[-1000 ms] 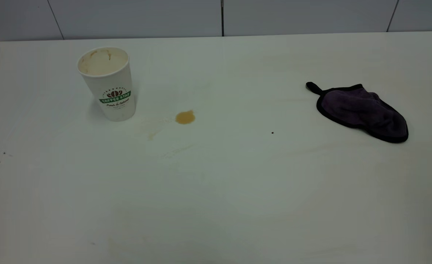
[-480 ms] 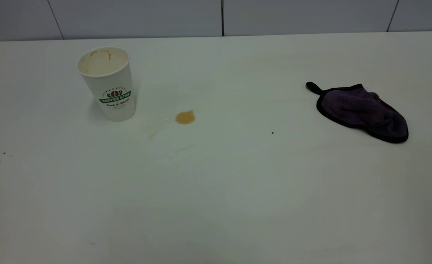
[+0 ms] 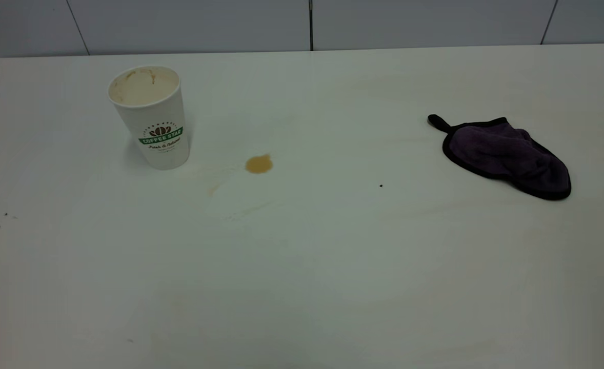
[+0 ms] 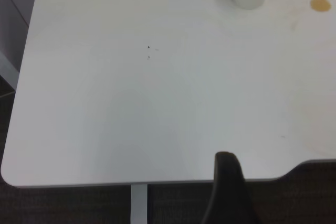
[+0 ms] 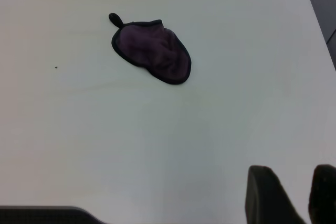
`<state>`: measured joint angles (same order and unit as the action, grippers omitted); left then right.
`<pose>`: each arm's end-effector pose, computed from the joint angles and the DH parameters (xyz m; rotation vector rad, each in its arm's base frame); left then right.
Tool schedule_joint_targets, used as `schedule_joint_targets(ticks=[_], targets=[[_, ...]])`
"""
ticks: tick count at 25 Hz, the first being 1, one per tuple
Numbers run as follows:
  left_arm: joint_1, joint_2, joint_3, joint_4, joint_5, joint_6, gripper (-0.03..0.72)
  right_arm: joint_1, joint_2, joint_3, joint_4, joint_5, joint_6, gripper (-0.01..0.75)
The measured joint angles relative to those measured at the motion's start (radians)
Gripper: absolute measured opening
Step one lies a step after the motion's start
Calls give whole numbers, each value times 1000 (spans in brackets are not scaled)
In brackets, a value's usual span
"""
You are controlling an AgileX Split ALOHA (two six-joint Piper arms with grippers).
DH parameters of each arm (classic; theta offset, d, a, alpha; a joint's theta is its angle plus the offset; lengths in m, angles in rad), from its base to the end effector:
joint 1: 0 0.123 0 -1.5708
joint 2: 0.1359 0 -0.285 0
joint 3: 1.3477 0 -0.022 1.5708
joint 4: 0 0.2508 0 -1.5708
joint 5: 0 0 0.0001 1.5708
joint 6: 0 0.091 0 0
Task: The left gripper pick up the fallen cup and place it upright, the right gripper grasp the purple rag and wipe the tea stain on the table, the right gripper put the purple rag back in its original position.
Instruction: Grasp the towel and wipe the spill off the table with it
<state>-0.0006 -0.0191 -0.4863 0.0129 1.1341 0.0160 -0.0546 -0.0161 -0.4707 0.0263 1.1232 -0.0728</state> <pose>-0.0094 0.0011 0.2676 0.0163 2.1123 0.0248 -0.0066 0.0025 0.2642 -0.0213 2.1199 -0.0438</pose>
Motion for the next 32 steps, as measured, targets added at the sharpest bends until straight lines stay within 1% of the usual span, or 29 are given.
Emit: schedule_joint_targets(ticks=[11, 15, 17, 19, 20, 23, 25, 27, 29, 32], targets=[[0, 0, 0, 0, 0, -1, 537, 0, 0, 0, 0, 0, 2, 239], [0, 0, 0, 0, 0, -1, 537, 0, 0, 0, 4, 0, 49, 240], [0, 0, 0, 1, 0, -1, 537, 3, 15, -4, 7, -3, 56, 259], [0, 0, 0, 1, 0, -1, 537, 6, 64, -20, 8, -24, 56, 307], [0, 0, 0, 1, 0, -1, 537, 8, 107, -29, 8, -51, 56, 346], [0, 0, 0, 1, 0, -1, 537, 10, 283, -78, -2, -155, 48, 495], [0, 0, 0, 1, 0, -1, 537, 10, 428, -115, -17, -230, 43, 615], [0, 0, 0, 1, 0, -1, 537, 10, 599, -156, -18, -291, 22, 693], [0, 0, 0, 1, 0, -1, 537, 10, 754, -200, 4, -350, -18, 721], [0, 0, 0, 1, 0, -1, 537, 10, 985, -261, 47, -425, -95, 726]])
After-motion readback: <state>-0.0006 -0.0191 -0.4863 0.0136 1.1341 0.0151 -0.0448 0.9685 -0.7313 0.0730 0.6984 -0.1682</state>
